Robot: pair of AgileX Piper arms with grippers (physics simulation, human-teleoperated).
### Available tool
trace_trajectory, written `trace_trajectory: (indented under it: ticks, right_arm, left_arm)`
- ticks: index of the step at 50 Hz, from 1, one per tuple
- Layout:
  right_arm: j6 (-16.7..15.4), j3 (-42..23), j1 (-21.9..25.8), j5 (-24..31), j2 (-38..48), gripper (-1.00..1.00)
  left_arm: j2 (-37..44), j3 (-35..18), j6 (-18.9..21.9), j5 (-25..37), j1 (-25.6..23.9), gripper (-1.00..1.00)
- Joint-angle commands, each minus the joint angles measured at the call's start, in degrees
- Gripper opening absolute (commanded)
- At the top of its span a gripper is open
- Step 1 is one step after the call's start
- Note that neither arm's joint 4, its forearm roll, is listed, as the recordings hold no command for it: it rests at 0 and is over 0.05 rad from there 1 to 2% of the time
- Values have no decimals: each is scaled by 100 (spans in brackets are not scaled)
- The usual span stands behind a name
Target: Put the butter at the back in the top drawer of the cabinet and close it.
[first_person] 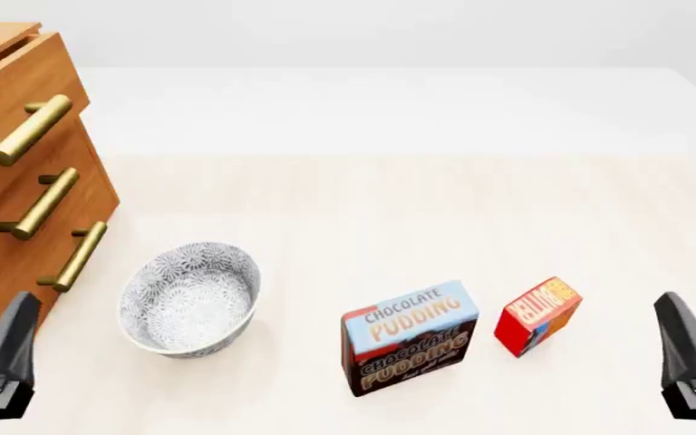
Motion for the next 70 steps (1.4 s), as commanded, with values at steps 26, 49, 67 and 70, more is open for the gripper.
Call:
trace_trajectory:
  ticks: [26, 49, 67, 70]
  right_arm:
    - [0, 0, 0, 0, 0, 100]
    - [0, 0, 0, 0, 0, 100]
    - [0, 0, 0, 0, 0, 100]
    - [0, 0, 0, 0, 0, 100]
  left_arm:
    - [207, -19, 245, -83, -73, 100]
    - [-9, -1718, 1059, 1612, -606, 100]
    - [-5, -2074, 1585, 2138, -729, 100]
    - [-2, -2061, 1656, 2154, -757, 100]
